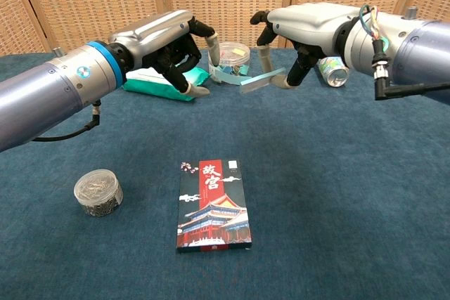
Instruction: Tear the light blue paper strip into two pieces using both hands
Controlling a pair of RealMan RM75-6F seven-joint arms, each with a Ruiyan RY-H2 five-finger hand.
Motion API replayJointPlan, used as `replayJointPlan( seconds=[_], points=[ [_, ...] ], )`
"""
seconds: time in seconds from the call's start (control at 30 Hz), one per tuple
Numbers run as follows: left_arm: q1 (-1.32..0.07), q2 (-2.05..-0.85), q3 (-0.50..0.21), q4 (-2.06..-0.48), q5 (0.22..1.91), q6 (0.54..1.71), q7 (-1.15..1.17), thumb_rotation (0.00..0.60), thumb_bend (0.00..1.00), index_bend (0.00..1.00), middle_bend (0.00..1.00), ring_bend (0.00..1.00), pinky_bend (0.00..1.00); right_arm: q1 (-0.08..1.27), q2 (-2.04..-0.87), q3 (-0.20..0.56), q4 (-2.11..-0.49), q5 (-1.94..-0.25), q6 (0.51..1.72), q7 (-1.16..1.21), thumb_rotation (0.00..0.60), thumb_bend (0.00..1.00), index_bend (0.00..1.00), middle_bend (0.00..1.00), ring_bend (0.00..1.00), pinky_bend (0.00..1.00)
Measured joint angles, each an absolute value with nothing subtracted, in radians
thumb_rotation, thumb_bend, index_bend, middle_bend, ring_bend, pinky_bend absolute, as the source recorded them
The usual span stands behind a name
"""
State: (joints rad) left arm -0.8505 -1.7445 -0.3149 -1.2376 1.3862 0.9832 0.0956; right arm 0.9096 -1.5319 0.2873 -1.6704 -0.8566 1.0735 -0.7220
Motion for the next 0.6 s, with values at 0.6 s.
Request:
replayJointPlan(
  seconds=[0.6],
  points=[
    [-0.888, -1.78, -0.31, -1.227, 1.371, 1.017, 0.073, 0.6, 0.25, 0.53, 0.86, 0.9, 0.85, 0.915, -1.494, 0.276, -1.697, -0.847, 1.097, -0.71, 0.6, 0.54, 0.6, 0.0, 0.0, 0.0]
  ],
)
